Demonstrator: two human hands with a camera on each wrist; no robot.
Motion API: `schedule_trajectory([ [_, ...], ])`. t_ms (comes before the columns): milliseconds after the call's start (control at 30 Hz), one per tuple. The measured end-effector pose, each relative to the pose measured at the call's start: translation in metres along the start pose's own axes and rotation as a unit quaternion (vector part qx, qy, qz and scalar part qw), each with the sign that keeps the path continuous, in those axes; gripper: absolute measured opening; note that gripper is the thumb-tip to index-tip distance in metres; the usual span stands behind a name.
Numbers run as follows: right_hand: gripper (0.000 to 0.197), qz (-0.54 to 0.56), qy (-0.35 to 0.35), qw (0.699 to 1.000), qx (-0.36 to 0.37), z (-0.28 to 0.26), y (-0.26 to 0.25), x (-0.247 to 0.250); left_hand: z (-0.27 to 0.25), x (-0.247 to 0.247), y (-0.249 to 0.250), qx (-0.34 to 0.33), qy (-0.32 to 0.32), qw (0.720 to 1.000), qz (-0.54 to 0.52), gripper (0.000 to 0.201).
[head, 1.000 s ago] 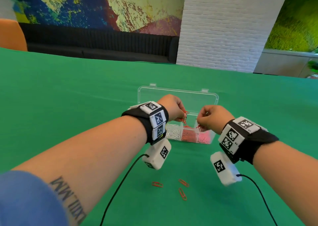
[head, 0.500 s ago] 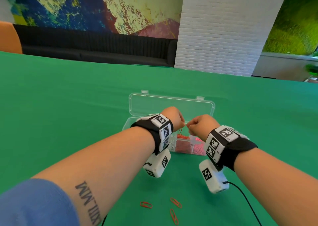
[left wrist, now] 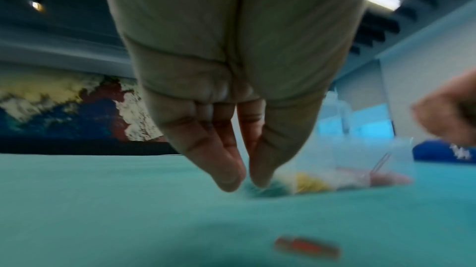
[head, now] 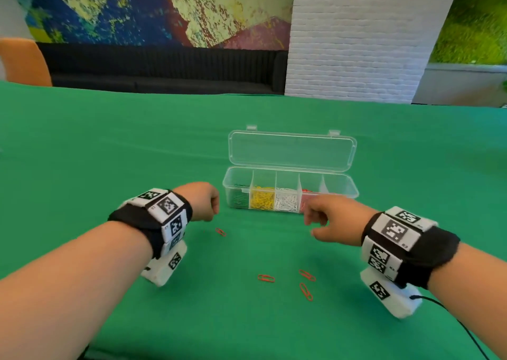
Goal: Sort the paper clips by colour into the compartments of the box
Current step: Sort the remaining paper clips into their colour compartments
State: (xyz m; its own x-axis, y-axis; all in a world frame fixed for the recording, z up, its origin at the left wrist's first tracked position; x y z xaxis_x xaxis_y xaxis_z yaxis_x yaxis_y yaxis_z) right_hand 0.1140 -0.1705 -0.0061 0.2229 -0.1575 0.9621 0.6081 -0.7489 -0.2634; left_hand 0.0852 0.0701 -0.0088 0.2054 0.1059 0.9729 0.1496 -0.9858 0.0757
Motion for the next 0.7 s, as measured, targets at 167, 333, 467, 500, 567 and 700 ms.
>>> schedule_trajectory([
  [167, 0.025, 0.013, -0.141, 0.989, -0.031, -0.014, -0.007, -0.035, -0.007, -0.014, -0.023, 0.020, -0.026, 0.999, 0.022, 0.021],
  [333, 0.026, 0.030, -0.151, 0.987, -0.051, -0.019, -0.015, -0.047, -0.005, -0.028, -0.004, -0.035, -0.036, 0.998, 0.037, 0.022],
  [467, 0.029, 0.046, -0.161, 0.984, -0.059, -0.022, -0.022, -0.049, -0.001, -0.030, 0.006, -0.057, -0.042, 0.995, 0.069, 0.009],
  [500, 0.030, 0.041, -0.162, 0.984, -0.058, -0.023, -0.024, -0.050, 0.000, -0.031, 0.007, -0.059, -0.045, 0.994, 0.079, 0.007],
  [567, 0.033, 0.024, -0.158, 0.986, -0.053, -0.024, -0.027, -0.052, 0.002, -0.034, 0.008, -0.053, -0.047, 0.993, 0.096, 0.008],
  [700, 0.030, 0.019, -0.151, 0.987, -0.054, -0.024, -0.030, -0.054, 0.003, -0.037, 0.006, -0.035, -0.069, 0.992, 0.104, 0.028],
])
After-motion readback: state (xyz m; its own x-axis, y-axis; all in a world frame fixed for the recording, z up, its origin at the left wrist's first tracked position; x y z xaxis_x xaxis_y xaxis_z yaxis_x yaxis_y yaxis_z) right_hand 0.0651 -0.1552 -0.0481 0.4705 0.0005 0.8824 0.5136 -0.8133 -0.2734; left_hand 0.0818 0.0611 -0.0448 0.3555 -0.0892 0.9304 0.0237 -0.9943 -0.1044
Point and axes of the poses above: each hand's wrist, its own z-axis towards the middle knuckle, its own x-axis out of the back of the hand, y = z × x, the point moved 4 cm from there along z, towards the middle knuckle, and after that the axes turned 3 degrees about z, right-handed, at the moved point
